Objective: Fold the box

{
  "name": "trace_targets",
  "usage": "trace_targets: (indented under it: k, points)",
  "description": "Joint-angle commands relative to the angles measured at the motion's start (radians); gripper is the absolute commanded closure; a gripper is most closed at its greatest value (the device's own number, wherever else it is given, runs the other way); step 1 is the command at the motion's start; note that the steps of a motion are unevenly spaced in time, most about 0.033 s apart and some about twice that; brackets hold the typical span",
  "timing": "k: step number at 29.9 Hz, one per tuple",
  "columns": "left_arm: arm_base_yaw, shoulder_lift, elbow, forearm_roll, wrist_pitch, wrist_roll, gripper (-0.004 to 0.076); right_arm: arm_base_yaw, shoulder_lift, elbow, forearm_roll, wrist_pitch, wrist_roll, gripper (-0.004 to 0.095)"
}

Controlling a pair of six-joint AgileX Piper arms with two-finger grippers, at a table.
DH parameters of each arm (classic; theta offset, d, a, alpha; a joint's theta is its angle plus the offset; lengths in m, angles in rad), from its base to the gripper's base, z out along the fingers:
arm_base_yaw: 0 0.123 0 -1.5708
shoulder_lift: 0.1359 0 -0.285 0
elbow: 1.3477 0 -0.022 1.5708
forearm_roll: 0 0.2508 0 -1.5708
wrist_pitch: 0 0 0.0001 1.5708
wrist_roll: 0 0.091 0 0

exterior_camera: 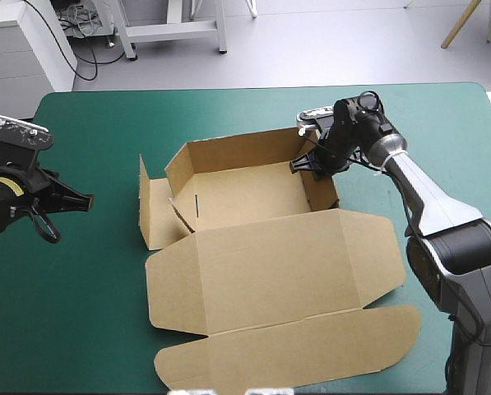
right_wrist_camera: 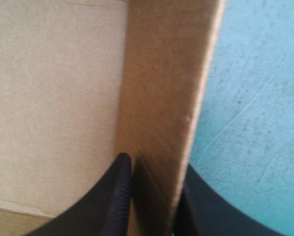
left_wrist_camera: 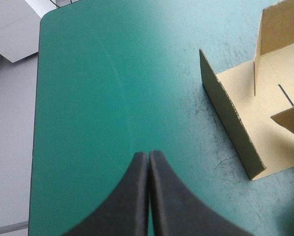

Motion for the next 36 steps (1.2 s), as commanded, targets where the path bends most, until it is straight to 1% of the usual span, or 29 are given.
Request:
trace_targets:
  k: [1,7,11,12,14,17,21,24,27,29,31,36]
  points:
    - [0.001,-0.015,-0.027,0.006,-0.052,-0.010,0.0734,-0.018,-0.052,-0.027,0.013,-0.019,-0.015,0.0928]
    - [0.001,-0.015,-0.027,0.006,-0.036,-0.008,0.0734,-0.029,-0.062,-0.042,0.013,-0.018,-0.021,0.0927]
    - [0.001,-0.015,-0.027,0.011,-0.036,-0.016,0.0734,-0.065,-0.107,-0.095,0.042,0.040,-0.084,0.0927]
    - [0.001,-0.015,-0.027,0.011,-0.036,-0.034,0.0734,-0.076,-0.126,-0.100,0.051,0.040,-0.095,0.0927]
    - [0.001,-0.015,-0.027,0.006,-0.036,-0.049,0.0734,-0.110,-0.175,-0.107,0.090,0.040,-0.122,0.0927]
    - [0.001,-0.008,-0.027,-0.015,-0.036,-0.049,0.0732,-0.175,-0.245,-0.107,0.192,0.040,-0.202,0.0928]
    - [0.001,0.023,-0.027,0.002,-0.013,-0.063,0.0730,-0.251,-0.330,-0.107,0.304,0.040,-0.257,0.0927]
    - [0.030,0.059,-0.027,0.002,-0.005,-0.071,0.0705,-0.299,-0.392,-0.107,0.336,0.040,-0.273,0.0928]
    - [0.101,0.103,-0.027,-0.065,-0.019,-0.050,0.0706,-0.332,-0.440,-0.107,0.336,0.040,-0.297,0.0928]
    - [0.175,0.136,-0.027,-0.154,-0.020,0.006,0.0706,-0.352,-0.469,-0.107,0.336,0.040,-0.307,0.0928]
    - [0.254,0.167,-0.027,-0.278,-0.017,0.095,0.0706,-0.370,-0.490,-0.107,0.336,0.040,-0.316,0.0928]
    - [0.470,0.251,0.015,-0.716,0.018,0.400,0.0706,-0.407,-0.525,-0.107,0.334,0.040,-0.319,0.0928]
